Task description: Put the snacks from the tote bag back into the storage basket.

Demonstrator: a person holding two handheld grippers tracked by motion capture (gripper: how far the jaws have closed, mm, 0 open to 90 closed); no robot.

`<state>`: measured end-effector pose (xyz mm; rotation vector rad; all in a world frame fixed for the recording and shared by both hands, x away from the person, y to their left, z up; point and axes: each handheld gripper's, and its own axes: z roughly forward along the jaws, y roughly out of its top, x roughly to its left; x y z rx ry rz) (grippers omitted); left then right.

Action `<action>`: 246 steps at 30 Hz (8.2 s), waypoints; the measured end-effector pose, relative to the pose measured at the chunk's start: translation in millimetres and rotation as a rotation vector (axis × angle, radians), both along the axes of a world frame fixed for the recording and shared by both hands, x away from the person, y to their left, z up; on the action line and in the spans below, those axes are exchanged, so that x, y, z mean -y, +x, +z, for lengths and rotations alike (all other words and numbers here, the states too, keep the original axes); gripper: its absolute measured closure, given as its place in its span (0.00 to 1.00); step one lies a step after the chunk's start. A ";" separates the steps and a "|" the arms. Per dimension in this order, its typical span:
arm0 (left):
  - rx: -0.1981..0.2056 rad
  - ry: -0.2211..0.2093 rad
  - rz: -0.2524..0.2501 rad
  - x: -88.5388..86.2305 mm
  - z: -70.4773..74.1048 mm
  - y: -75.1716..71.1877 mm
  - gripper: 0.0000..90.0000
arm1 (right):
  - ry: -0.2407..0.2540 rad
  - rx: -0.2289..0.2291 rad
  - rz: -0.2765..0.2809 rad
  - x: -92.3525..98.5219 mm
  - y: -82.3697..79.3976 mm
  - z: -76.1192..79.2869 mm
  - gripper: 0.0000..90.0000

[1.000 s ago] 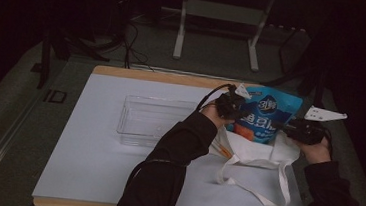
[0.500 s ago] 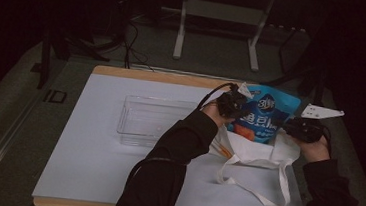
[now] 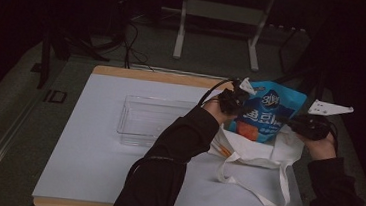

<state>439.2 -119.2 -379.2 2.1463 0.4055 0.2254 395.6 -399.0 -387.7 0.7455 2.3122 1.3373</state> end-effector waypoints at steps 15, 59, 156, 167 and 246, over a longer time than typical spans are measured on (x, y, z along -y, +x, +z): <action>0.033 -0.046 -0.043 -12.3 36.1 -9.3 1.00 | 0.014 0.051 0.033 -3.3 -10.9 36.1 0.99; 0.117 -0.040 -0.094 -114.4 130.8 -47.2 1.00 | 0.026 0.140 0.246 -87.8 -19.9 124.4 0.99; -0.015 -0.038 0.141 -298.2 13.9 -45.1 1.00 | -0.007 0.006 0.418 -289.2 34.3 11.5 0.99; -0.043 -0.040 0.135 -300.1 1.4 -44.3 1.00 | -0.008 -0.016 0.414 -289.0 31.3 -1.0 0.99; -0.058 -0.202 0.338 -314.4 -22.9 -97.5 0.01 | 0.017 -0.041 0.302 -246.5 8.9 5.8 0.15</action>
